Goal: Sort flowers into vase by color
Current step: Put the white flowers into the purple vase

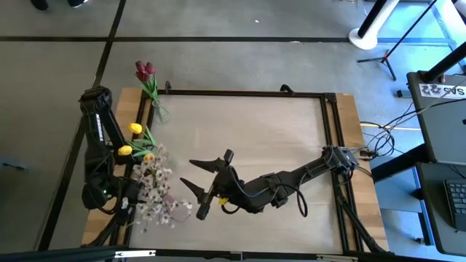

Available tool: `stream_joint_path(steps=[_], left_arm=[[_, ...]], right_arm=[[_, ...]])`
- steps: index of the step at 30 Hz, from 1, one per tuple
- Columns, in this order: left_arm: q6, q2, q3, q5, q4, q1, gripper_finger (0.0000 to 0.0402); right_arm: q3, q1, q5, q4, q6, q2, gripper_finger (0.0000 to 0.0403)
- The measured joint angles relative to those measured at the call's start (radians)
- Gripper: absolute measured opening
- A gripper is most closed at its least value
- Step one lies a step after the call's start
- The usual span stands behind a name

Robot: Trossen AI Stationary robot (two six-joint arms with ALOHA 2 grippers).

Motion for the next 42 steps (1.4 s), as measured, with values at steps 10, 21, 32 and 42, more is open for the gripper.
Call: stream_joint_path(steps=[10,21,32,42], left_arm=[[-0.002,-0.01,0.034,-0.049,-0.002,-0.036,0.0054],[-0.064,-0.039,0.069,-0.094,-0.086,-0.087,0.007],[-0.207,-0.038,0.071,-0.102,-0.183,-0.119,0.0024],[-0.287,-0.037,0.037,-0.133,-0.225,-0.156,0.0005]], right_arm=[[0.0,0.0,0.0,0.0,0.0,0.0,0.0241],[0.0,-0.001,0.002,0.0,0.0,0.0,0.0241],[0.0,-0.001,0.003,0.0,0.0,0.0,0.0241],[0.0,0.0,0.02,0.0,0.0,0.0,0.0241]])
